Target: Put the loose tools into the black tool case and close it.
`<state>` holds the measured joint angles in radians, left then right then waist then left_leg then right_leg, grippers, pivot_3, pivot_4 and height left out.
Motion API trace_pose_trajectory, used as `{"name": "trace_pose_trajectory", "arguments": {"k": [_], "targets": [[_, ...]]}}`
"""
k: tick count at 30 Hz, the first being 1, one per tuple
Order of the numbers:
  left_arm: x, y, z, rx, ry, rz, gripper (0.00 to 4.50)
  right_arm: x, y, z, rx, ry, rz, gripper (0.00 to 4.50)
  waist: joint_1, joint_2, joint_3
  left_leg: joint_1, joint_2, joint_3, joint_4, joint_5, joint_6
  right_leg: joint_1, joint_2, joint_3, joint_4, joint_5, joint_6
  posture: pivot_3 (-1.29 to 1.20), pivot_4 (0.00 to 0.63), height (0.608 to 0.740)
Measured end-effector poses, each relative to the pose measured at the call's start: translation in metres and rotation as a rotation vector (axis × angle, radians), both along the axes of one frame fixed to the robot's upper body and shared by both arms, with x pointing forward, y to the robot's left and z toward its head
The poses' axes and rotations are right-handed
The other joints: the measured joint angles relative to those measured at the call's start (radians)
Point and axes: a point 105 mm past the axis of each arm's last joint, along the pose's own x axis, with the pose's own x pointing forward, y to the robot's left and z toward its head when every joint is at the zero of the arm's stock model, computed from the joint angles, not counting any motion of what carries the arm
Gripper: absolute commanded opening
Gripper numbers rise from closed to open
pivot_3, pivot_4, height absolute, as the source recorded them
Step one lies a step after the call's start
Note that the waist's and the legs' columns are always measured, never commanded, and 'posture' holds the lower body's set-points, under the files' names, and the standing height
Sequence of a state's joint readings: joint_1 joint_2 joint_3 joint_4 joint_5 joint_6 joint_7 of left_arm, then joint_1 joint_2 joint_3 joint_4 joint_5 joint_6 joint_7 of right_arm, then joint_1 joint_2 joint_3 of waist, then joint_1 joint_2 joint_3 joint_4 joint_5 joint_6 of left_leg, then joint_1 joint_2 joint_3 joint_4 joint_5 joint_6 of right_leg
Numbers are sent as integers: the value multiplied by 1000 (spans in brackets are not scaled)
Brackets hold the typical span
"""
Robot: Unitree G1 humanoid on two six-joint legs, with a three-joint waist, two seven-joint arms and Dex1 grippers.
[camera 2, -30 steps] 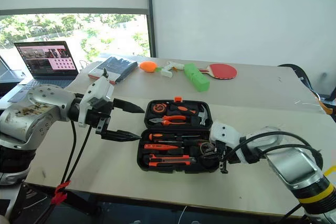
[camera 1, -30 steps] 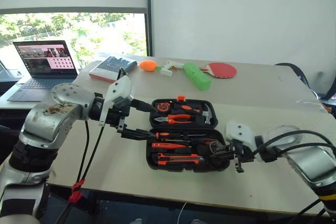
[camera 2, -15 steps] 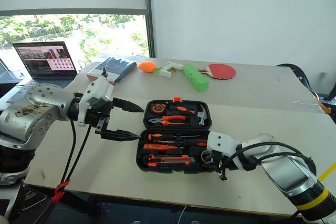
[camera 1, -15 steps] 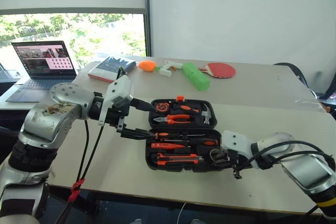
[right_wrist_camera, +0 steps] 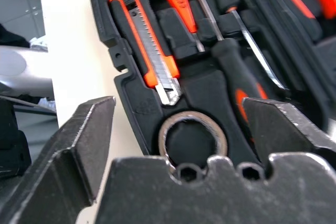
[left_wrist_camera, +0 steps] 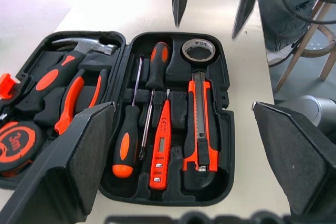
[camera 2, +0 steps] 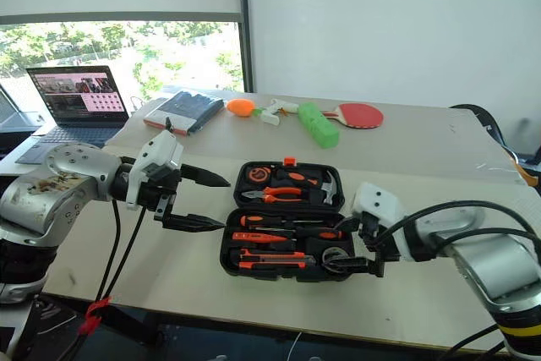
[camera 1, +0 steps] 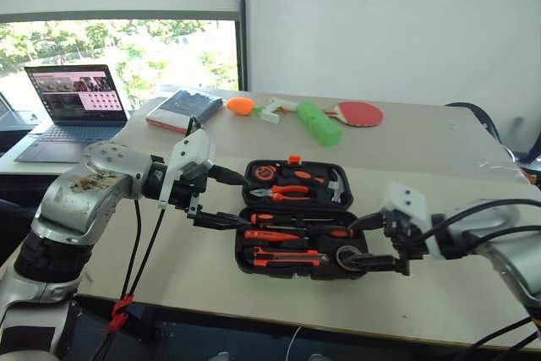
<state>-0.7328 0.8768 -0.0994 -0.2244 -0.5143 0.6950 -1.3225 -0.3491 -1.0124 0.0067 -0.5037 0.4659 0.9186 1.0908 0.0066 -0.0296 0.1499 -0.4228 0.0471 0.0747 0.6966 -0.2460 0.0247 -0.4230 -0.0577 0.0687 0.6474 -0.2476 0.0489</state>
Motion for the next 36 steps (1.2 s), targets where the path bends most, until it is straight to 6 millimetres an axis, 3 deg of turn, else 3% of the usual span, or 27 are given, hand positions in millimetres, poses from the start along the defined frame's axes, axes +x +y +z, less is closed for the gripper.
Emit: {"name": "trace_pose_trajectory", "arguments": {"k": [4,5,8,9,13,17,18,19,27,33,36], "targets": [[6,5,-2,1,4,38,4500,11,-8,-5,-5,-27,-78,4450,0,0,0,0,0,0,0,0,0,0,0,0,0,0,0,0,150,736],[12,9,-4,7,0,73,4500,17,-13,-6,-4,-43,-114,3941,-1,0,0,0,0,0,0,0,0,0,0,0,0,0,0,0,150,736],[35,27,-17,39,-7,232,3887,35,-29,-11,-1,-76,-229,3262,-4,0,0,1,0,0,0,0,0,0,0,0,1,0,0,0,150,736],[48,42,-32,77,13,345,3406,44,-41,-14,-28,-102,-282,2776,-5,0,0,1,-1,1,0,0,0,0,0,1,1,0,0,0,150,736],[59,62,-67,176,48,451,2173,62,-53,-18,-69,-157,-343,1527,-8,0,0,-1,0,1,-1,0,0,-2,0,1,0,0,0,0,150,736],[59,51,-96,218,74,422,807,78,-57,-32,-121,-191,-347,153,-5,-1,0,-2,-1,2,0,0,0,-2,0,0,0,0,0,0,150,736],[57,44,-105,224,86,401,425,79,-55,-39,-136,-184,-331,0,-2,-1,0,-2,-1,2,0,0,0,-2,-1,0,0,0,0,0,150,736],[57,40,-109,228,92,389,112,79,-55,-42,-140,-180,-325,0,0,-1,0,-3,-1,2,0,0,0,-2,-1,0,0,0,0,0,150,736],[51,17,-121,231,111,317,112,72,-41,-59,-159,-116,-213,0,-1,-1,0,-1,0,2,0,0,0,-2,0,1,0,0,0,0,150,736],[43,23,-127,242,136,309,112,59,-32,-61,-134,-79,-162,0,-8,-1,0,-1,0,1,-1,0,0,-2,0,0,0,0,0,0,150,736],[30,33,-128,265,155,281,112,42,-24,-64,-113,-42,-106,0,-12,-1,0,-1,0,1,-2,0,0,-2,0,0,0,0,-1,0,150,736]]}}
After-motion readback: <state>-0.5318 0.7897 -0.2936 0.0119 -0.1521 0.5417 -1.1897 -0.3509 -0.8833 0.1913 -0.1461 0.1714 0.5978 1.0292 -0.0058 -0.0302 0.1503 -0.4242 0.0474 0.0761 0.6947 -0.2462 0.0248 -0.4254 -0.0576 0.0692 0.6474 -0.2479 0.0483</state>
